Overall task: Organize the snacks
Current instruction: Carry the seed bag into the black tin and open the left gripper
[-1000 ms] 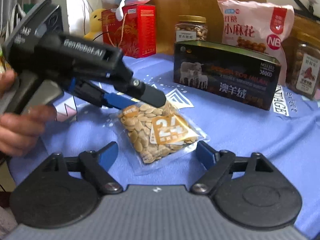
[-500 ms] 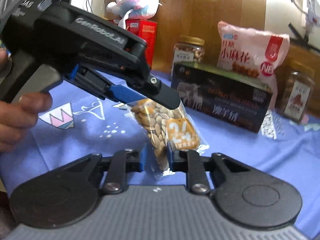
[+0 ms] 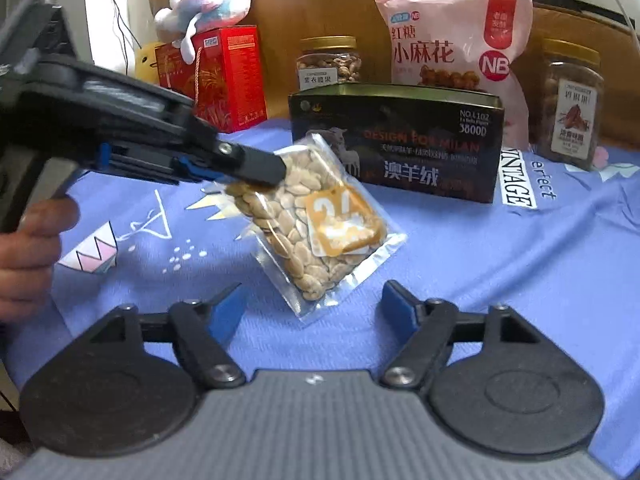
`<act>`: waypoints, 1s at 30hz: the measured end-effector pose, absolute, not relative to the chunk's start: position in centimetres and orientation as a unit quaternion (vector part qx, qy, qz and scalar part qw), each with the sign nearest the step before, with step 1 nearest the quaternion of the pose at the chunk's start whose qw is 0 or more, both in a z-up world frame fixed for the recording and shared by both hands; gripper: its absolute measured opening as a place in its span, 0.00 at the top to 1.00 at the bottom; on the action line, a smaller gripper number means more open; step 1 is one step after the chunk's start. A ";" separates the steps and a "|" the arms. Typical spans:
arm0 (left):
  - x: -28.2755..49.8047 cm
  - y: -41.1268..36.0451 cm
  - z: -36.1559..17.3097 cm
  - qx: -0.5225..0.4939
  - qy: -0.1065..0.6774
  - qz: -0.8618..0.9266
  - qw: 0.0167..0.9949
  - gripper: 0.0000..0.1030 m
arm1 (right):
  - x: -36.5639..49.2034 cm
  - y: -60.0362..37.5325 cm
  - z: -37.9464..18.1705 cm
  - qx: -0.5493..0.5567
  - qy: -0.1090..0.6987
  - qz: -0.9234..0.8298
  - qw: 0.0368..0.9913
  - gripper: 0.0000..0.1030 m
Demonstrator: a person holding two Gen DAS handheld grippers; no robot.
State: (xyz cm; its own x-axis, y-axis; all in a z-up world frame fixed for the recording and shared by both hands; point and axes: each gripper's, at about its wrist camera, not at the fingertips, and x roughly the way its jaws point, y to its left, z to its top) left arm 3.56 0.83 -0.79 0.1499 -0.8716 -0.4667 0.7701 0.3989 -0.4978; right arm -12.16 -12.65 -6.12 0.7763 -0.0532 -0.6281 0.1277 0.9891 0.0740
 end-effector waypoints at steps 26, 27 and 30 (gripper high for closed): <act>13.7 -6.7 4.6 0.003 0.299 -0.433 0.850 0.72 | 0.5 -18.0 -0.1 -0.005 0.294 -0.080 0.953 0.52; 13.7 -6.6 4.6 0.000 0.300 -0.438 0.848 0.72 | 0.1 -18.2 -0.2 0.003 0.291 -0.086 0.953 0.52; 12.9 -5.7 4.4 -0.006 0.297 -0.440 0.848 0.70 | -2.3 -18.0 -0.4 0.022 0.274 -0.084 0.958 0.52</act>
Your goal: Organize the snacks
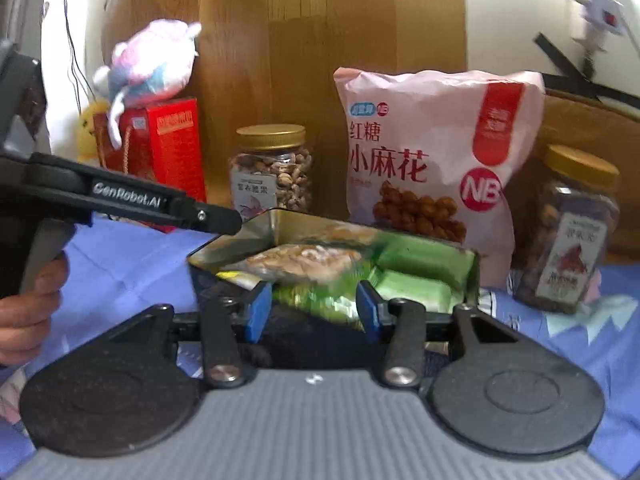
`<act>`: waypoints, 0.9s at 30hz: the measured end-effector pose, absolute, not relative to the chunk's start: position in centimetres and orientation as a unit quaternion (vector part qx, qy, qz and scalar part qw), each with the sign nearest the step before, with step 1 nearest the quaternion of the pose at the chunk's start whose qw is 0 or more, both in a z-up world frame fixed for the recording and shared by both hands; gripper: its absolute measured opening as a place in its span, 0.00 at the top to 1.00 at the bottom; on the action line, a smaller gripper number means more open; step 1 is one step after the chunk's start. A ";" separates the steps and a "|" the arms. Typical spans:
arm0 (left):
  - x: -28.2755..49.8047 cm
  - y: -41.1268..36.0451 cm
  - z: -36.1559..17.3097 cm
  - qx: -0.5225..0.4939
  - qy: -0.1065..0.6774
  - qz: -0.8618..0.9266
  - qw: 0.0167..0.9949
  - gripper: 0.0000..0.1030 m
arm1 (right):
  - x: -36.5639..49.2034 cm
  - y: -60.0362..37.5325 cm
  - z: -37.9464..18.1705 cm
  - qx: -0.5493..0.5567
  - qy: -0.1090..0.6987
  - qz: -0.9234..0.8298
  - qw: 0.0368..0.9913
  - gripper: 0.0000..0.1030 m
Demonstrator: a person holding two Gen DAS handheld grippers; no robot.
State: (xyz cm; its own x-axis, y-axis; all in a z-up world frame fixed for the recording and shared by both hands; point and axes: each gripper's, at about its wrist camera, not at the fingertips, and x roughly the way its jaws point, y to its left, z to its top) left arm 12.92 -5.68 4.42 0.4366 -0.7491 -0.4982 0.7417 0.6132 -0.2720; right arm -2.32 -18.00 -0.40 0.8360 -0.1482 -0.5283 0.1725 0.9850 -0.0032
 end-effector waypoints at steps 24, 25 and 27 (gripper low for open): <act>-5.4 -0.4 0.8 0.145 0.308 -0.354 0.871 0.00 | -20.3 -13.1 -3.5 0.279 0.238 -0.169 0.915 0.31; -5.6 -0.2 0.7 0.147 0.307 -0.350 0.873 0.00 | -20.6 -12.8 -3.3 0.277 0.234 -0.170 0.916 0.29; -6.0 0.1 0.5 0.149 0.305 -0.339 0.878 0.00 | -21.0 -12.3 -3.2 0.275 0.231 -0.168 0.918 0.28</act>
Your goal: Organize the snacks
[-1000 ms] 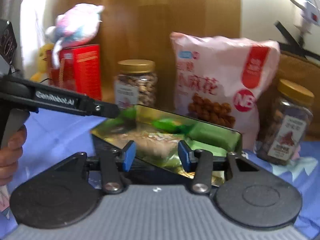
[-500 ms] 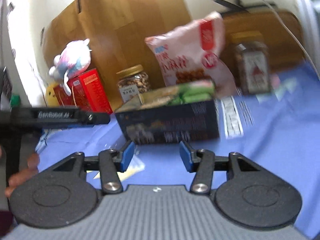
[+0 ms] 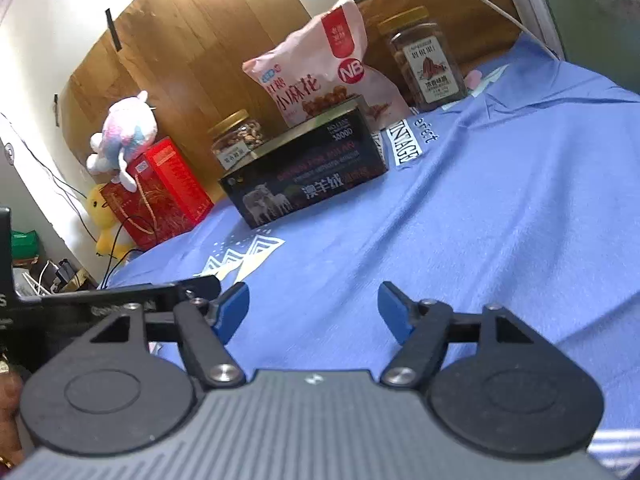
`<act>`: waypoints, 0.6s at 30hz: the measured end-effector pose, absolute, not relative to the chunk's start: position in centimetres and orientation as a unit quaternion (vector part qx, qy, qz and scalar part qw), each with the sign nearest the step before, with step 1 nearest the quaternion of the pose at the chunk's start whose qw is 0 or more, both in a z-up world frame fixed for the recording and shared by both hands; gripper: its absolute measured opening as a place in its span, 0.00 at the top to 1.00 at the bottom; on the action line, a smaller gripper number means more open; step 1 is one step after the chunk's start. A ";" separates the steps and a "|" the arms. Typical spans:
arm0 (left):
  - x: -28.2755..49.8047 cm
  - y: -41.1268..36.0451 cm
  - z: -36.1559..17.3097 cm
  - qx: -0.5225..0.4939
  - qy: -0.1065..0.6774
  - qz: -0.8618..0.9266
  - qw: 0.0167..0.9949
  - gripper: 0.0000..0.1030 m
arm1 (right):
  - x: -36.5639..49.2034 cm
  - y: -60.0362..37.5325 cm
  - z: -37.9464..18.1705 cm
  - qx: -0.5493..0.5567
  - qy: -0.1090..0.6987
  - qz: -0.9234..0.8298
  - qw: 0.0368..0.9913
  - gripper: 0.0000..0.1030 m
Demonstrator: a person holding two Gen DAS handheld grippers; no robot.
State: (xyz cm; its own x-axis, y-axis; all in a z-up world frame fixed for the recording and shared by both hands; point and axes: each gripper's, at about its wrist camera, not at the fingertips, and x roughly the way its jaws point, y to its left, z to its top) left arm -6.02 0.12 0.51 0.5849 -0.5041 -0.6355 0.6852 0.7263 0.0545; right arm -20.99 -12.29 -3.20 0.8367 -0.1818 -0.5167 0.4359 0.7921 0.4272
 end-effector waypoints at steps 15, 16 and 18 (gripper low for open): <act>-6.7 1.2 -0.4 0.165 0.289 -0.279 0.901 0.00 | -21.1 -10.3 -3.5 0.245 0.237 -0.151 0.928 0.27; -6.9 1.0 -0.4 0.171 0.286 -0.273 0.903 0.00 | -21.1 -10.4 -3.5 0.245 0.237 -0.151 0.928 0.26; -7.2 0.8 -0.6 0.182 0.279 -0.267 0.905 0.00 | -21.1 -10.4 -3.6 0.246 0.237 -0.152 0.928 0.26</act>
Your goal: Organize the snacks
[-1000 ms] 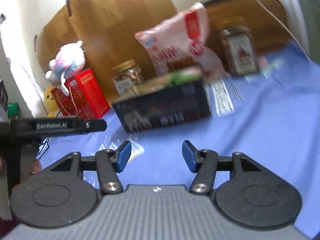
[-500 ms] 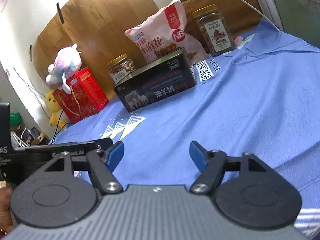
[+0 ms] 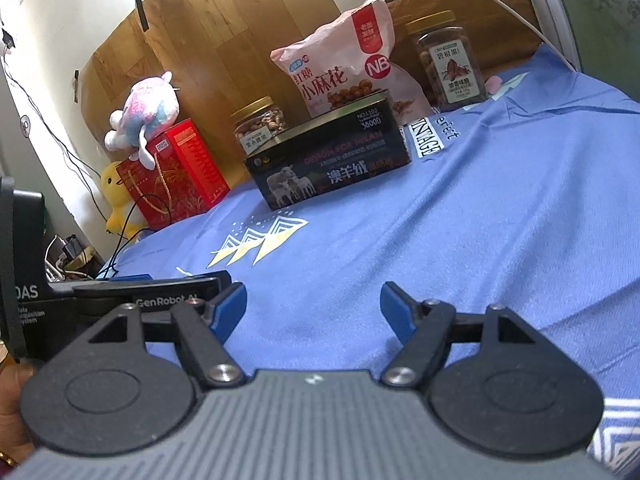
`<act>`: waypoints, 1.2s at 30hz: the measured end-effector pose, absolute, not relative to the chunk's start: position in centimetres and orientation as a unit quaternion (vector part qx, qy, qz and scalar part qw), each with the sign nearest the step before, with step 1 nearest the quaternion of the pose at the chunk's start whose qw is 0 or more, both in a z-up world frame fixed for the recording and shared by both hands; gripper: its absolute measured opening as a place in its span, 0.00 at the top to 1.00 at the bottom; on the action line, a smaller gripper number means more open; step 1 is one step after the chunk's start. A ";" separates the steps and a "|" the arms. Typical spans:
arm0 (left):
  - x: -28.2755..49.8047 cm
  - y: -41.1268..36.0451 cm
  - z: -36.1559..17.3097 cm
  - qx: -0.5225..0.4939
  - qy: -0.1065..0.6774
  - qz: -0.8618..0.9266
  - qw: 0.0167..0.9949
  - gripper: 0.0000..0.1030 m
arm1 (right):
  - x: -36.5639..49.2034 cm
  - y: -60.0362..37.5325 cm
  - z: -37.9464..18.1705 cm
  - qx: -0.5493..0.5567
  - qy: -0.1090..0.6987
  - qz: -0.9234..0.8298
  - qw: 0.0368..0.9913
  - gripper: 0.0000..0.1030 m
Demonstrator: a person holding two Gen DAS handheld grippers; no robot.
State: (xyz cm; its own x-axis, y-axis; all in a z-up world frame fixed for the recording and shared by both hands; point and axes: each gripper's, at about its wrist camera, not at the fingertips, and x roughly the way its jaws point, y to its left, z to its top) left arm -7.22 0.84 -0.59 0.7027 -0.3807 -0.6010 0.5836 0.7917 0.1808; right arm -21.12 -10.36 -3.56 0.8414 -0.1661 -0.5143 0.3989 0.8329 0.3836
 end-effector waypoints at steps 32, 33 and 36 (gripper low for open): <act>-7.8 0.5 -1.7 0.189 0.295 -0.281 0.893 0.00 | -21.4 -10.2 -4.0 0.248 0.230 -0.161 0.927 0.25; -7.8 0.5 -1.7 0.189 0.296 -0.282 0.893 0.00 | -21.4 -10.2 -4.0 0.249 0.229 -0.161 0.927 0.25; -7.8 0.5 -1.8 0.189 0.299 -0.283 0.891 0.00 | -21.4 -10.2 -4.1 0.250 0.229 -0.163 0.927 0.25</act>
